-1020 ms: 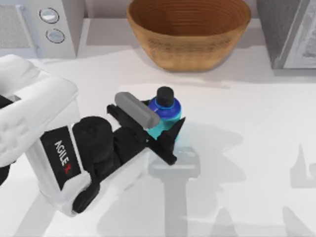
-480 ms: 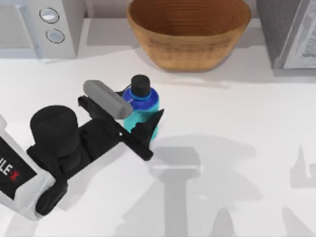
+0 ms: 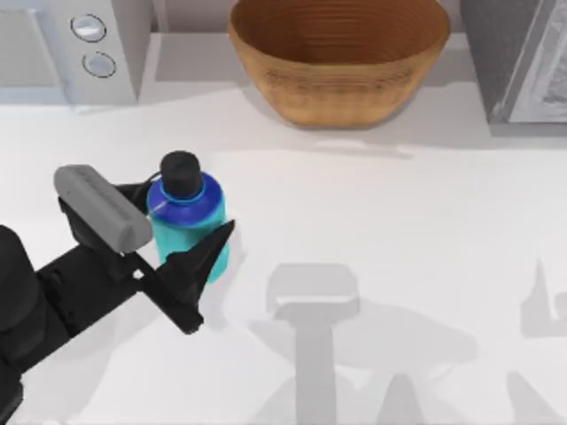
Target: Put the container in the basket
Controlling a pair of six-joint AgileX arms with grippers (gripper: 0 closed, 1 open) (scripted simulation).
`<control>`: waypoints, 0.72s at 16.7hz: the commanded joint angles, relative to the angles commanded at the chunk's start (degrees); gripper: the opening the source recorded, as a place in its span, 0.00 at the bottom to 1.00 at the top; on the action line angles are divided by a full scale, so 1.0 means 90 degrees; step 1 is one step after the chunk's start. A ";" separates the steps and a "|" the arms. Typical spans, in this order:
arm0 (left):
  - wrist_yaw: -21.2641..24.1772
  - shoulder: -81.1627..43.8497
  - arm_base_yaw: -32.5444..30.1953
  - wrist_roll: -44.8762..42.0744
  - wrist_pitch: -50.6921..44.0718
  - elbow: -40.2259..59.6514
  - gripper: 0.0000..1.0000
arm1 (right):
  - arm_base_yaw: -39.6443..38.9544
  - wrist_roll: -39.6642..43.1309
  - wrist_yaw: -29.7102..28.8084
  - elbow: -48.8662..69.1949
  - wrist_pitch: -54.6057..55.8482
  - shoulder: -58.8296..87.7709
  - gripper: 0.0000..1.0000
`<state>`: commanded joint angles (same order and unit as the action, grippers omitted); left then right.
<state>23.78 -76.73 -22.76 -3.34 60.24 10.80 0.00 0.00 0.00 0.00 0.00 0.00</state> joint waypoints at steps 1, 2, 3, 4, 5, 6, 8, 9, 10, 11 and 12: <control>0.0048 0.0201 0.0048 -0.0008 -0.0118 -0.0124 0.00 | 0.0000 0.0000 0.0000 0.0000 0.0000 0.0000 1.00; 0.0079 0.0326 0.0080 -0.0013 -0.0194 -0.0205 0.00 | 0.0000 0.0000 0.0000 0.0000 0.0000 0.0000 1.00; 0.0096 0.0388 0.0096 -0.0015 -0.0233 -0.0246 0.00 | 0.0000 0.0000 0.0000 0.0000 0.0000 0.0000 1.00; 0.0097 0.0392 0.0097 -0.0015 -0.0235 -0.0248 0.00 | 0.0000 0.0000 0.0000 0.0000 0.0000 0.0000 1.00; 0.0097 0.0392 0.0097 -0.0015 -0.0235 -0.0248 0.00 | 0.0000 0.0000 0.0000 0.0000 0.0000 0.0000 1.00; 0.0097 0.0392 0.0097 -0.0015 -0.0235 -0.0248 0.00 | 0.0000 0.0000 0.0000 0.0000 0.0000 0.0000 1.00; 0.0086 0.0360 0.0069 -0.0025 -0.0224 -0.0222 0.00 | 0.0000 0.0000 0.0000 0.0000 0.0000 0.0000 1.00; 0.0093 0.0305 0.0060 -0.0025 -0.0251 -0.0152 0.00 | 0.0000 0.0000 0.0000 0.0000 0.0000 0.0000 1.00; 0.0105 0.0196 0.0046 -0.0025 -0.0304 -0.0015 0.00 | 0.0000 0.0000 0.0000 0.0000 0.0000 0.0000 1.00; 0.0118 0.0039 0.0031 -0.0024 -0.0384 0.0189 0.00 | 0.0000 0.0000 0.0000 0.0000 0.0000 0.0000 1.00; 0.0129 -0.0162 0.0015 -0.0021 -0.0489 0.0460 0.00 | 0.0000 0.0000 0.0000 0.0000 0.0000 0.0000 1.00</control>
<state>24.94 -78.18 -22.62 -3.52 55.84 14.94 0.00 0.00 0.00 0.00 0.00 0.00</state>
